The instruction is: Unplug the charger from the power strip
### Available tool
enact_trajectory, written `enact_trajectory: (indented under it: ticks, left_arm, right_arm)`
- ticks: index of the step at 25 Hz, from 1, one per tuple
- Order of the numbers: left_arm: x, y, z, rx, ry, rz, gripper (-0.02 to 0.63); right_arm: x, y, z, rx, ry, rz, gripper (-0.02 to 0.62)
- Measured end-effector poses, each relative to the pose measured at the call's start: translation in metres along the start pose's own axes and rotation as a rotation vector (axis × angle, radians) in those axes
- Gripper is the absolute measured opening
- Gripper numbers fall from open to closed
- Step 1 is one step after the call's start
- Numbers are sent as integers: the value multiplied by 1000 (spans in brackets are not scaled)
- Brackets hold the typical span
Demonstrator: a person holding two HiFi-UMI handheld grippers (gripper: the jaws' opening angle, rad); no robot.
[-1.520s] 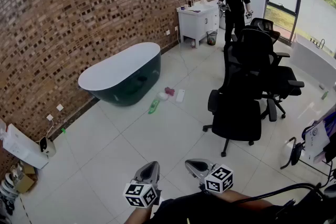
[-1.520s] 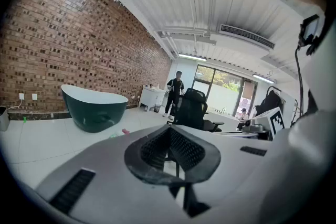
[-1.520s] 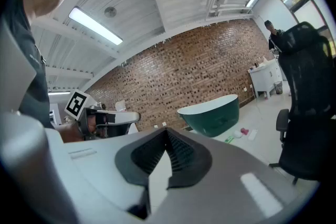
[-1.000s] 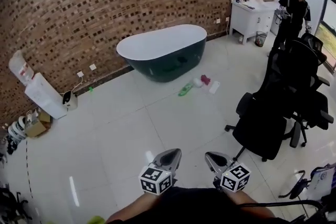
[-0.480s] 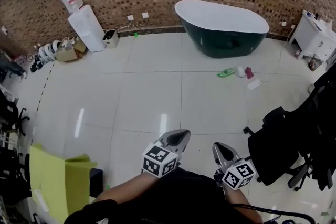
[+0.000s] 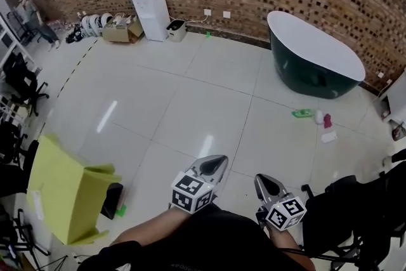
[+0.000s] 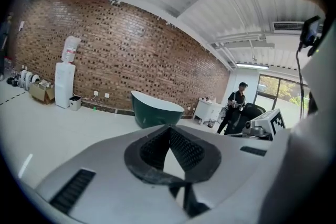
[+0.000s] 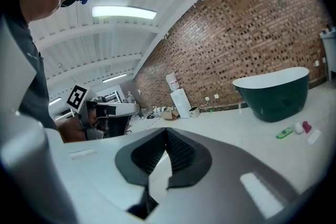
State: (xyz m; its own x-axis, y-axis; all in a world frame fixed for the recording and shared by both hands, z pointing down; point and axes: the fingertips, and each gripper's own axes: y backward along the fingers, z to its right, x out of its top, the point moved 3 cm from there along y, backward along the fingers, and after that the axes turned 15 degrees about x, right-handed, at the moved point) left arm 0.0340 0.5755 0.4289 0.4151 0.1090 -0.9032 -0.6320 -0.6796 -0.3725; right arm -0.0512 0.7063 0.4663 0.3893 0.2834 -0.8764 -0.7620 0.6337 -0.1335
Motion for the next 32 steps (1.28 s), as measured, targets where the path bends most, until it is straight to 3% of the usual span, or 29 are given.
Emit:
enact_trajectory:
  ticks: [7, 14, 25, 32]
  left_arm:
    - [32, 9, -141, 96, 58, 37, 6]
    - [52, 26, -255, 185, 85, 102, 6]
    - [48, 76, -376, 482, 244, 188, 6]
    - [37, 113, -432, 735, 327, 222, 6]
  right_arm:
    - [28, -143, -21, 87, 70, -92, 3]
    - [49, -263, -27, 148, 119, -149, 3]
    - [51, -414, -61, 429, 215, -311, 2]
    - [48, -504, -81, 680, 252, -394, 2]
